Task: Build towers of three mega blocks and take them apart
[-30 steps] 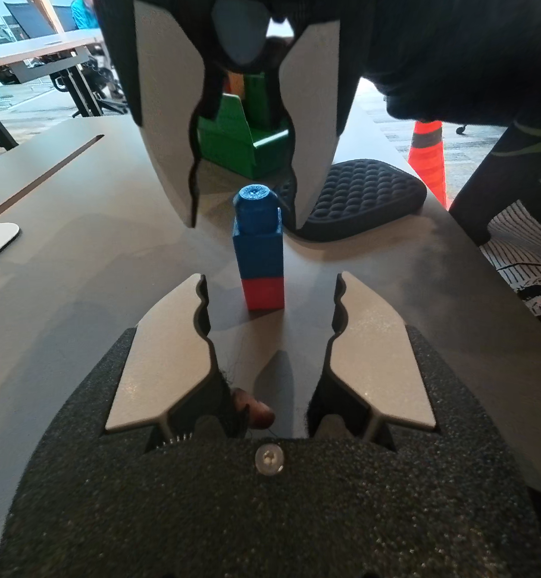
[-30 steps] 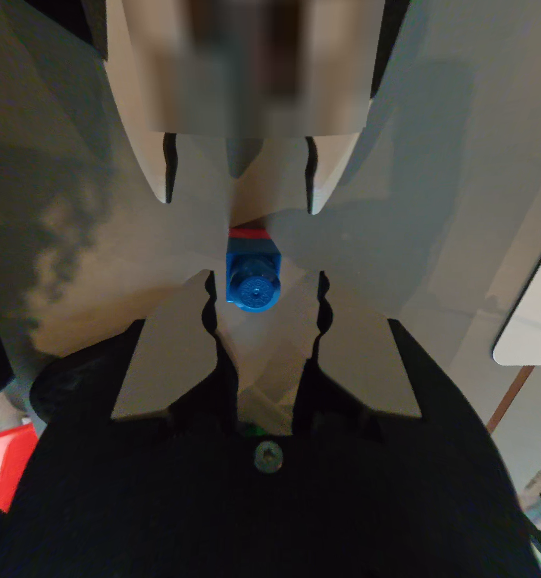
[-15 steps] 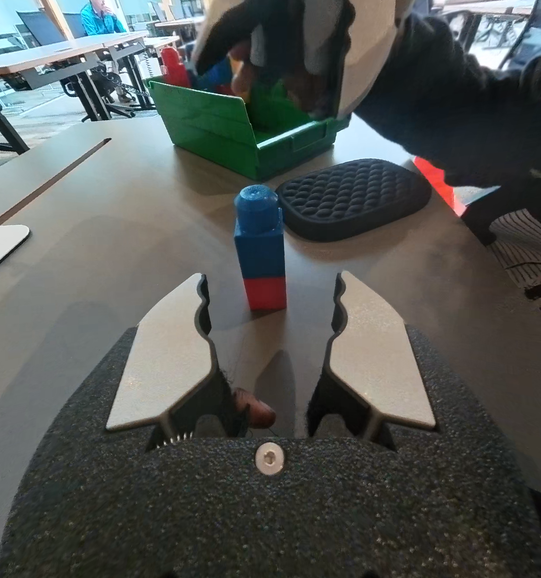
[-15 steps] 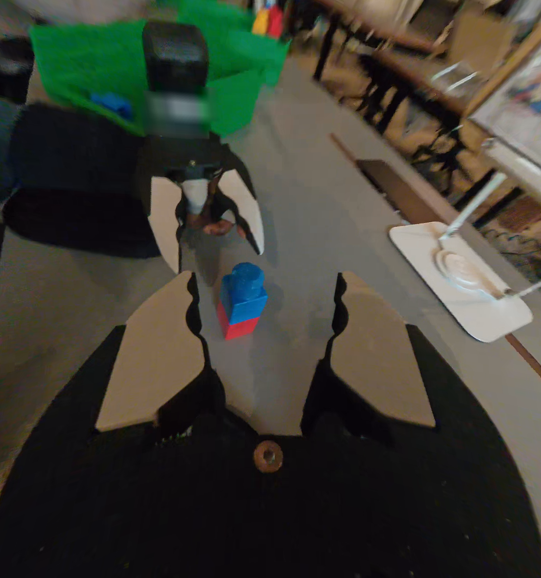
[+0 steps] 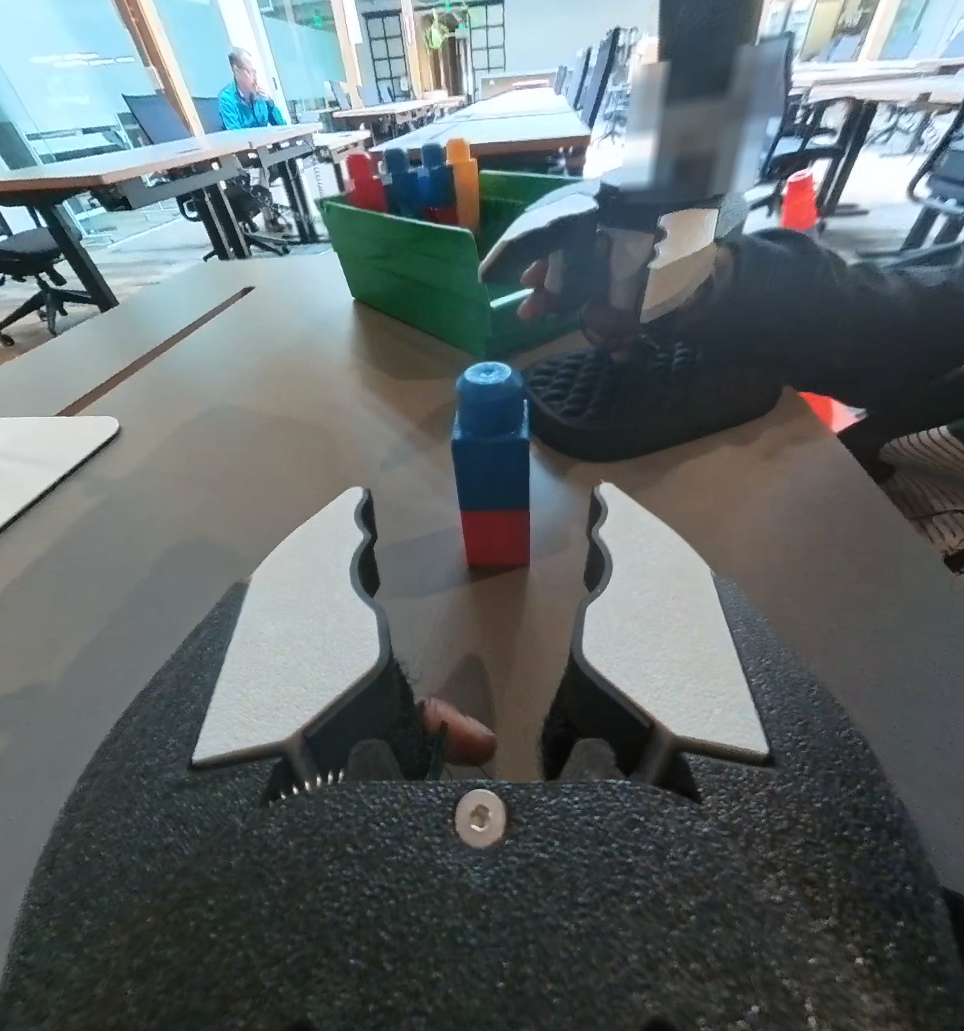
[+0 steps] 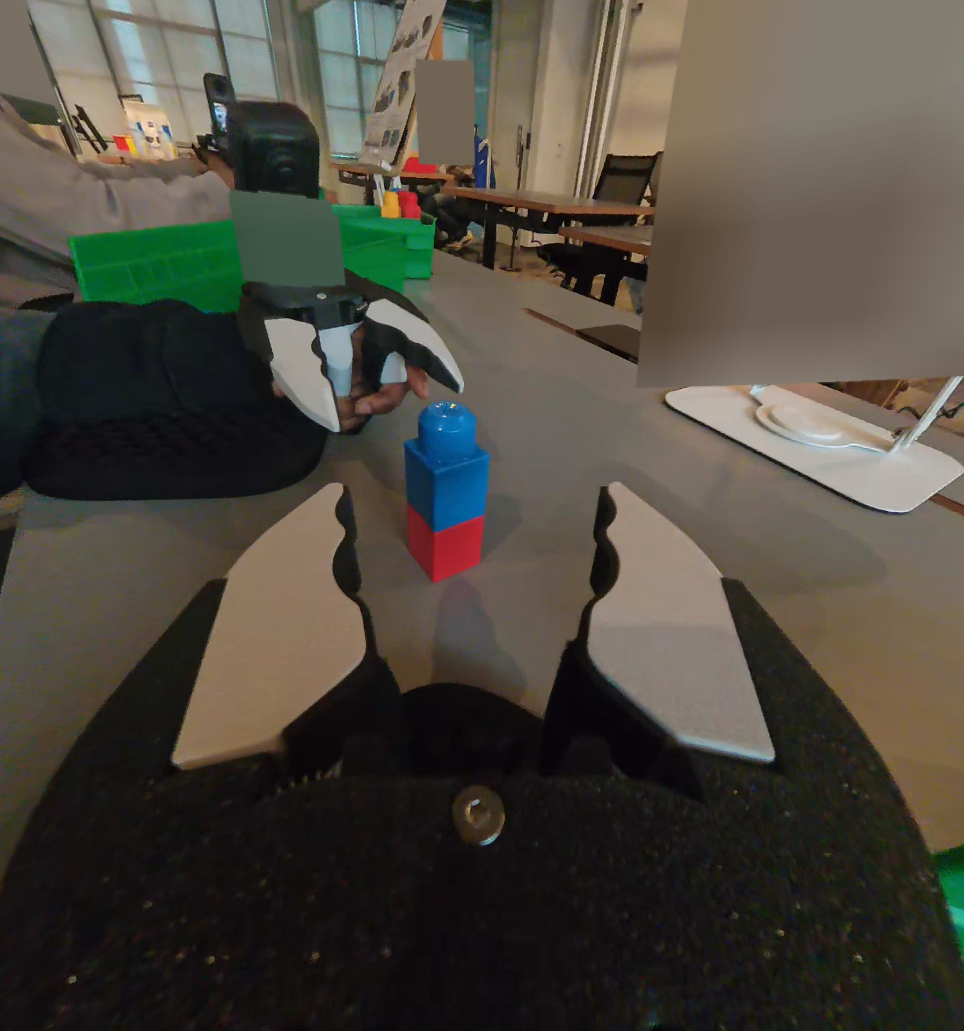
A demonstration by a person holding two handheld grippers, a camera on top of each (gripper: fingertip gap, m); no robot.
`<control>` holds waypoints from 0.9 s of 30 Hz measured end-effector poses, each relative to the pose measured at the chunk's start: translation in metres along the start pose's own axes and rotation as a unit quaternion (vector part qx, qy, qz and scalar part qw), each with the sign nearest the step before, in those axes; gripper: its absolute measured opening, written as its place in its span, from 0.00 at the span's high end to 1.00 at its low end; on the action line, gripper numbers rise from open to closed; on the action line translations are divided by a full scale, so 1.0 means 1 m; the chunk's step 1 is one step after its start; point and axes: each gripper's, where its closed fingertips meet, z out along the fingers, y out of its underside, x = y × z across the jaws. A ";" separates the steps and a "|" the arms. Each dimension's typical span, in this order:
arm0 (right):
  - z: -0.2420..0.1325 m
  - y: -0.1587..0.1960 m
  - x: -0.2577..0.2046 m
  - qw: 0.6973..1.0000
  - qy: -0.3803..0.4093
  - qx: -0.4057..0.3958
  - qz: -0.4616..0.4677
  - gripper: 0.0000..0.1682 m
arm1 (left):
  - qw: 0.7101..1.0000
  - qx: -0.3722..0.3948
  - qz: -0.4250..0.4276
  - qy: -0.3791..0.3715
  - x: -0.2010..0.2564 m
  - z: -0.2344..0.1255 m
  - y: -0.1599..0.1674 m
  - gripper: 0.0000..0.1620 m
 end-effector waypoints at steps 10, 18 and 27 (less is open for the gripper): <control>0.005 0.008 -0.008 0.999 -0.010 -0.031 -0.028 0.51 | 0.967 -0.217 0.075 -0.106 0.014 -0.094 -0.034 0.56; 0.005 0.008 -0.010 0.999 -0.010 -0.033 -0.038 0.52 | 0.801 -0.548 0.001 -0.242 0.010 -0.296 0.002 0.59; 0.006 0.009 -0.012 0.998 -0.015 -0.036 -0.045 0.52 | 0.653 -0.707 -0.175 -0.205 0.038 -0.392 0.104 0.63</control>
